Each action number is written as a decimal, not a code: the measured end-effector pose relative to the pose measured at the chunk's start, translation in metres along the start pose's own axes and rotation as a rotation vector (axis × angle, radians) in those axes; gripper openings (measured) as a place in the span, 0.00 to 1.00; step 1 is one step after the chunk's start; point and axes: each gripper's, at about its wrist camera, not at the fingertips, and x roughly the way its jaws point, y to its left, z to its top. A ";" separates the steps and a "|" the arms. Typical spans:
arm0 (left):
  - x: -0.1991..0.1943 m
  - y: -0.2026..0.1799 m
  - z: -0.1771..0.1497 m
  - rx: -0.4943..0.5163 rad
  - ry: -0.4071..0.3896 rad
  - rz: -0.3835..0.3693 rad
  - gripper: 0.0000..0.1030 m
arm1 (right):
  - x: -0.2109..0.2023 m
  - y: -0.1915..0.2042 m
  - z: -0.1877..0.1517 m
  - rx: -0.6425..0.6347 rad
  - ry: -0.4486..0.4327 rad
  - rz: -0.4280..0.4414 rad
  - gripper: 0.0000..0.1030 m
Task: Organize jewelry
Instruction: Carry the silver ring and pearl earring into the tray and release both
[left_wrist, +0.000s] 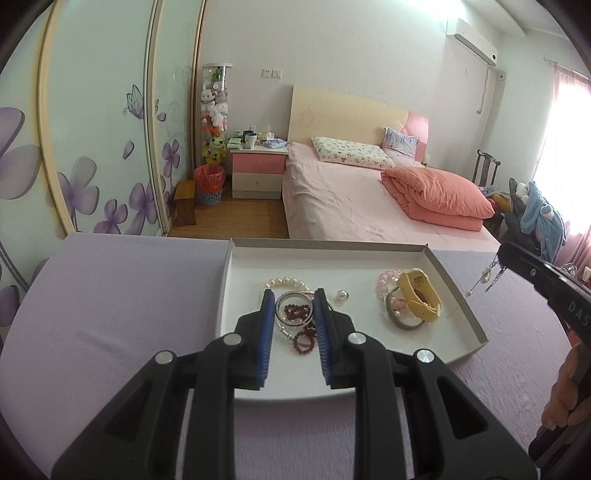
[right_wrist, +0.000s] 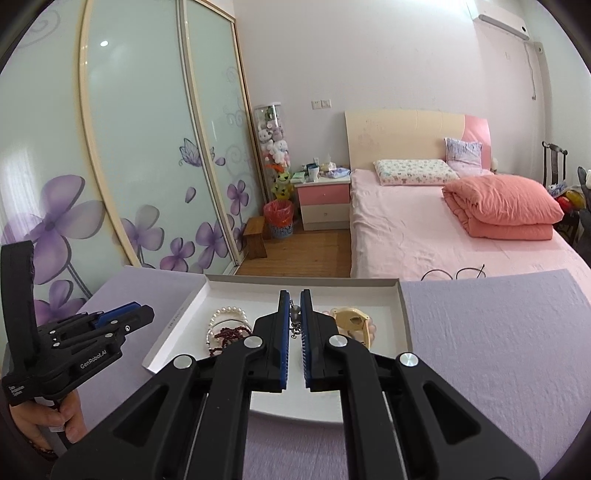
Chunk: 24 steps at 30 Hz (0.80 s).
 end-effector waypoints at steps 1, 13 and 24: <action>0.003 0.000 0.001 0.001 0.002 -0.001 0.21 | 0.004 -0.001 -0.001 0.001 0.005 0.000 0.06; 0.029 -0.001 0.002 0.006 0.014 -0.014 0.21 | 0.038 0.005 -0.013 -0.029 0.046 -0.013 0.06; 0.043 -0.006 0.000 0.010 0.034 -0.030 0.21 | 0.051 0.005 -0.019 -0.015 0.073 -0.011 0.35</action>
